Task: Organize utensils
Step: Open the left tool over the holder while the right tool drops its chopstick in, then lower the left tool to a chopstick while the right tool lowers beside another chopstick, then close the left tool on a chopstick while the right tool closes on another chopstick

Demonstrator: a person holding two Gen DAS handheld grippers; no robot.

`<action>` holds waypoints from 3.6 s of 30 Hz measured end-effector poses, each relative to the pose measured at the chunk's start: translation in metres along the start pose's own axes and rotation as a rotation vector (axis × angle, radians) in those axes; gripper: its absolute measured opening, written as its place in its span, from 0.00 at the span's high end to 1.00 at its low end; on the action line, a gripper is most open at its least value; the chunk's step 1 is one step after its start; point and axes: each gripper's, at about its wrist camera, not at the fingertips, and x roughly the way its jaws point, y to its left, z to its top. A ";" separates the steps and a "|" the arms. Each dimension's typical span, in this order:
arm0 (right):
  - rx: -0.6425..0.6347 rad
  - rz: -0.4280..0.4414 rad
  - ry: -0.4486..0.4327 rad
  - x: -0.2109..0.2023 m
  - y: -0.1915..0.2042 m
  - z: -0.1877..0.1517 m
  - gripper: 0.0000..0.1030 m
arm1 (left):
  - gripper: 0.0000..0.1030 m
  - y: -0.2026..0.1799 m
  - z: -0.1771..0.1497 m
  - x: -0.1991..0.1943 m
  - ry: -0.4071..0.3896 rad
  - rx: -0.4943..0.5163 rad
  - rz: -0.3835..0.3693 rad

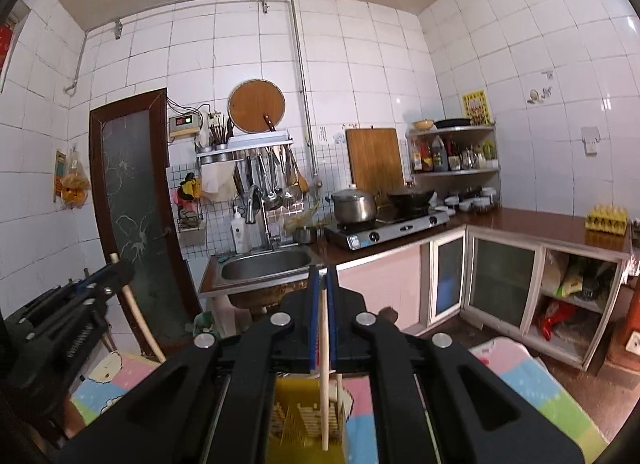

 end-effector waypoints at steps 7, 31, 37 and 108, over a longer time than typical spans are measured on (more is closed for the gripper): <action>-0.010 0.005 0.064 0.046 0.002 -0.022 0.97 | 0.96 0.004 -0.031 0.053 0.065 -0.008 -0.002; -0.028 -0.070 0.313 -0.005 -0.038 -0.092 0.34 | 0.05 0.081 -0.095 -0.016 0.305 -0.004 0.090; -0.054 -0.058 0.420 -0.035 -0.035 -0.150 0.34 | 0.05 0.095 -0.145 -0.045 0.411 -0.033 0.080; 0.028 0.016 0.737 -0.043 -0.035 -0.300 0.68 | 0.12 0.025 -0.301 -0.016 0.819 0.003 0.056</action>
